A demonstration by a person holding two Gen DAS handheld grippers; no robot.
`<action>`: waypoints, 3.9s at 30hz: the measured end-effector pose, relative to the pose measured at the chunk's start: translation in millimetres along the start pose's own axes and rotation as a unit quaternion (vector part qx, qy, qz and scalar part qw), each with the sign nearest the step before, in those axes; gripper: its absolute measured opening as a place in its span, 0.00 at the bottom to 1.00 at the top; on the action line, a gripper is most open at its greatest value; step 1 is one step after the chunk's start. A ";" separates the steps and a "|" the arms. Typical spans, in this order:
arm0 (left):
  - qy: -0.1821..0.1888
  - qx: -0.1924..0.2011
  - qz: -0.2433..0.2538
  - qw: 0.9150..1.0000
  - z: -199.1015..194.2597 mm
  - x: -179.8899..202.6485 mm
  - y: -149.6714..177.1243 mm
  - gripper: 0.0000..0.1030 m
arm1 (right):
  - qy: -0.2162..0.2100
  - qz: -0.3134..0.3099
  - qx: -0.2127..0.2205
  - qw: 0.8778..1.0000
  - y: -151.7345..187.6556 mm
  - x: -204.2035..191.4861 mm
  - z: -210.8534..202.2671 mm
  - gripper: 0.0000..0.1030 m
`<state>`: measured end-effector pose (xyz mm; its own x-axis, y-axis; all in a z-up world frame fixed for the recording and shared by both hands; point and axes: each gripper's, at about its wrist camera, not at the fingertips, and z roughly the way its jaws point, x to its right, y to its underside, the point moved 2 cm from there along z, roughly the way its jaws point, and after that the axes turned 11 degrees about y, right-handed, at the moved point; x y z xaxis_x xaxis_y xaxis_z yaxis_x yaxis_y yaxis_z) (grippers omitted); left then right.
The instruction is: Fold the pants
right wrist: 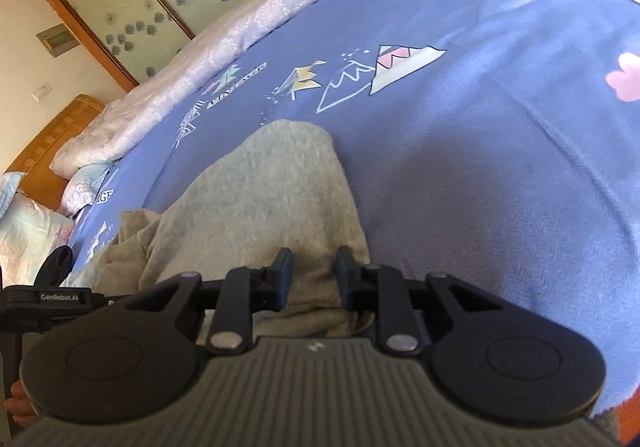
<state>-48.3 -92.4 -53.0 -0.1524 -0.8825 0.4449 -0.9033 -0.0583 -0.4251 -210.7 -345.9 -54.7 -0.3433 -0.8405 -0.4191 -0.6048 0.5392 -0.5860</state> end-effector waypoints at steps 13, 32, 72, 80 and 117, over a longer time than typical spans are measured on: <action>-0.007 -0.003 0.005 1.000 -4.8 -3.7 10.2 0.41 | 0.037 -0.053 -0.008 0.998 7.7 -26.2 13.6 0.31; -0.074 0.062 0.057 0.994 -58.2 7.7 25.0 0.54 | 0.073 -0.095 0.004 0.993 10.9 -40.1 14.3 0.32; -0.112 0.063 0.079 0.989 -57.1 -24.3 54.7 0.68 | 0.030 0.093 0.024 0.995 19.7 -21.5 -34.9 0.52; -0.107 0.064 0.089 0.988 -57.9 -27.7 54.5 0.70 | 0.035 0.131 0.016 0.991 21.5 -0.8 -37.9 0.54; -0.124 0.054 0.118 0.984 -52.2 -25.2 55.2 0.76 | -0.001 0.161 -0.012 0.987 30.7 11.2 -26.2 0.62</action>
<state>-115.3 -49.1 -46.6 -0.2381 -0.9634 0.1228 -0.8047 0.1249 -0.5804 -251.9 -340.1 -59.2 -0.5198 -0.6250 -0.5825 -0.4803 0.7776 -0.4057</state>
